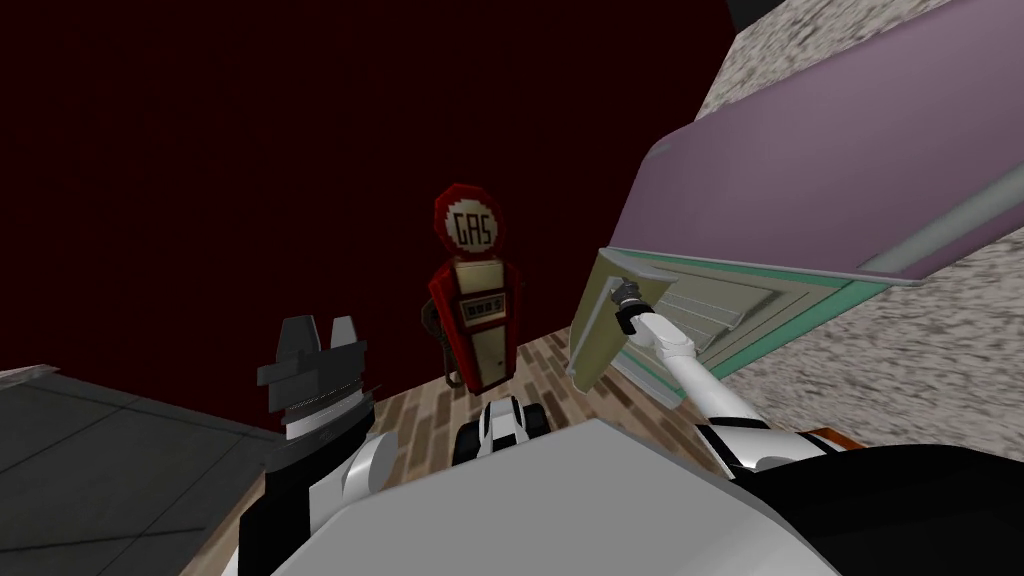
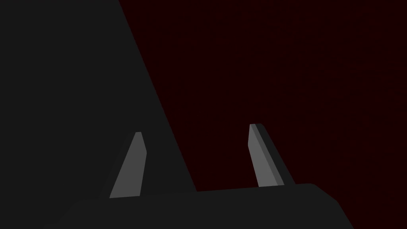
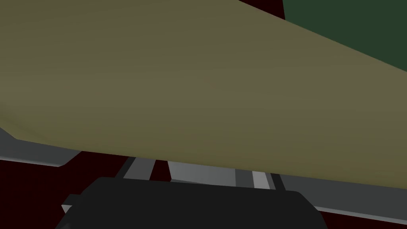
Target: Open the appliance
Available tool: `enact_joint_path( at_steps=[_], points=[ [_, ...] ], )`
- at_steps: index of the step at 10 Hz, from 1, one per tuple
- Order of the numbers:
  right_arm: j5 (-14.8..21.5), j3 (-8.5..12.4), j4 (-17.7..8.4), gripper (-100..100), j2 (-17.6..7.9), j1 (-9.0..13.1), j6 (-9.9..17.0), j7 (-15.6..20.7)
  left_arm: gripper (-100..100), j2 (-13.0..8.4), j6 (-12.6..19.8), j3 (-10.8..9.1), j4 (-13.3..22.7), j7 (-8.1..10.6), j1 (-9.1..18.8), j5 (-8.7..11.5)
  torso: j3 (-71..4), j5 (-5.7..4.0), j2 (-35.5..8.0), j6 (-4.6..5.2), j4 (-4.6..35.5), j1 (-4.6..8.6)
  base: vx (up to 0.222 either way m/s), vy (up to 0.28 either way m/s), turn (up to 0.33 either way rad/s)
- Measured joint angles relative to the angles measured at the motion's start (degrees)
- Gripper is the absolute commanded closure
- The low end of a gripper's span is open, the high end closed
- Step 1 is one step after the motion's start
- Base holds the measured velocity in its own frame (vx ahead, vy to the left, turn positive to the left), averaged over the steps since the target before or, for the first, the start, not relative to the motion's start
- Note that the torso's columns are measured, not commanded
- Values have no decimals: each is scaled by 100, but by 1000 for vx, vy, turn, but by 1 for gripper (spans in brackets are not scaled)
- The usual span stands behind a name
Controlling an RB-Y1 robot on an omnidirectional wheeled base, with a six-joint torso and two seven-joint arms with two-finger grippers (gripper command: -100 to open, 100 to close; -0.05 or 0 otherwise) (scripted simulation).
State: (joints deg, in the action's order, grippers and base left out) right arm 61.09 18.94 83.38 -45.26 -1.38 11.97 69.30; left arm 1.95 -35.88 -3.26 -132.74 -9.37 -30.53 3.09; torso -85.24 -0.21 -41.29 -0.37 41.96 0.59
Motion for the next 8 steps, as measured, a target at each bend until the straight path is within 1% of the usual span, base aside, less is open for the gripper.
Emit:
enact_joint_path(
  at_steps=[3, 4, 5, 6, 7, 8],
  points=[
    [21, 76, -157, 100, 27, 31, 141, 53, 0, -1, 0, -1, 0, 0, 0, 0, 0, 3, -6, -3, 12, 51, 197, 185, -3],
    [-161, 18, -139, 100, -82, -12, 316, 134, 0, -1, 0, -1, 0, 0, 0, 0, -4, 9, 2, -4, 13, 30, 146, 169, 12],
    [-85, 73, -205, 100, -39, 37, 363, 147, 0, -1, 0, -1, 0, 0, 1, 0, 6, 6, -14, 1, 13, 35, 191, 177, 16],
    [45, 185, -269, 100, 26, 45, 371, 127, 0, -1, 0, -1, 0, 0, 0, 0, 6, 0, -5, 7, 10, 26, 181, 163, -7],
    [8, 197, -275, 100, 10, 40, 443, 154, 0, -1, 0, -1, 0, 0, 0, 0, 10, 1, -18, 3, 10, 26, 186, 197, 5],
    [-92, 186, -305, 100, -48, 48, 573, 229, 0, -1, 0, -1, 0, 0, 0, 0, 13, 3, -20, 6, 12, 10, 164, 160, 9]
  ],
)
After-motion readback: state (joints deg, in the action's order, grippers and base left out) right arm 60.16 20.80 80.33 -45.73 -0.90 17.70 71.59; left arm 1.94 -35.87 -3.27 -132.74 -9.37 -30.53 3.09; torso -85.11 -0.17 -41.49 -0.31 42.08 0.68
